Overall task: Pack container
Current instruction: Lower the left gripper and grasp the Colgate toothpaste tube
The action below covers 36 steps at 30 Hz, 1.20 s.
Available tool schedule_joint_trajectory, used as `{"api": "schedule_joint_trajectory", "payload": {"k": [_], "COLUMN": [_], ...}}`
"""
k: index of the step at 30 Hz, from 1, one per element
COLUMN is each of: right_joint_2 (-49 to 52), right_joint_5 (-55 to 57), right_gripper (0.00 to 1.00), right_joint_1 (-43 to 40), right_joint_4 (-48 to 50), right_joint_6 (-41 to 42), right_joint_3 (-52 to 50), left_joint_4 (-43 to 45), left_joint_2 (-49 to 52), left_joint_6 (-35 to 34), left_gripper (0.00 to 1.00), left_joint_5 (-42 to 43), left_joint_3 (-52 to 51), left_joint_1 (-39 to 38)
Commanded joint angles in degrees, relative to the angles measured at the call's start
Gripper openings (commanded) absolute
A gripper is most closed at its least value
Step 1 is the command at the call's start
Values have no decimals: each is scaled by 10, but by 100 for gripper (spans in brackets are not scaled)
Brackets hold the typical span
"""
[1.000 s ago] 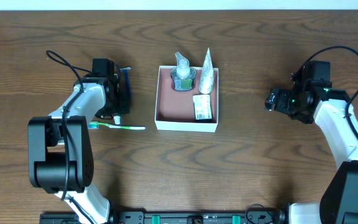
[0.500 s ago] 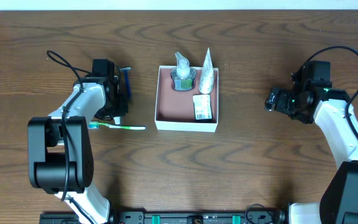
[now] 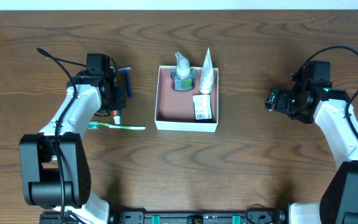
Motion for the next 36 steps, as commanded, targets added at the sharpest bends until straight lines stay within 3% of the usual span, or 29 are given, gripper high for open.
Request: {"api": "schedule_joint_trajectory", "payload": {"k": [1, 3, 7, 31, 36], "right_joint_2": [3, 3, 3, 3, 3], "right_joint_5": [2, 2, 2, 2, 2], "right_gripper": [99, 99, 99, 99, 99], "right_joint_1": [-3, -3, -3, -3, -3], "right_joint_4": [0, 0, 0, 0, 0], "right_joint_6": [-8, -8, -8, -8, -8], "right_joint_3": [-2, -2, -2, -2, -2], "left_joint_4": [3, 3, 3, 18, 20], "left_joint_2": [13, 18, 20, 74, 75], "left_joint_6": [-1, -1, -1, -1, -1], "left_gripper": [28, 38, 44, 49, 43], "left_joint_5": [-7, -8, -26, -32, -31], "left_joint_3": [11, 10, 10, 2, 2], "left_joint_1": [1, 1, 1, 1, 1]}}
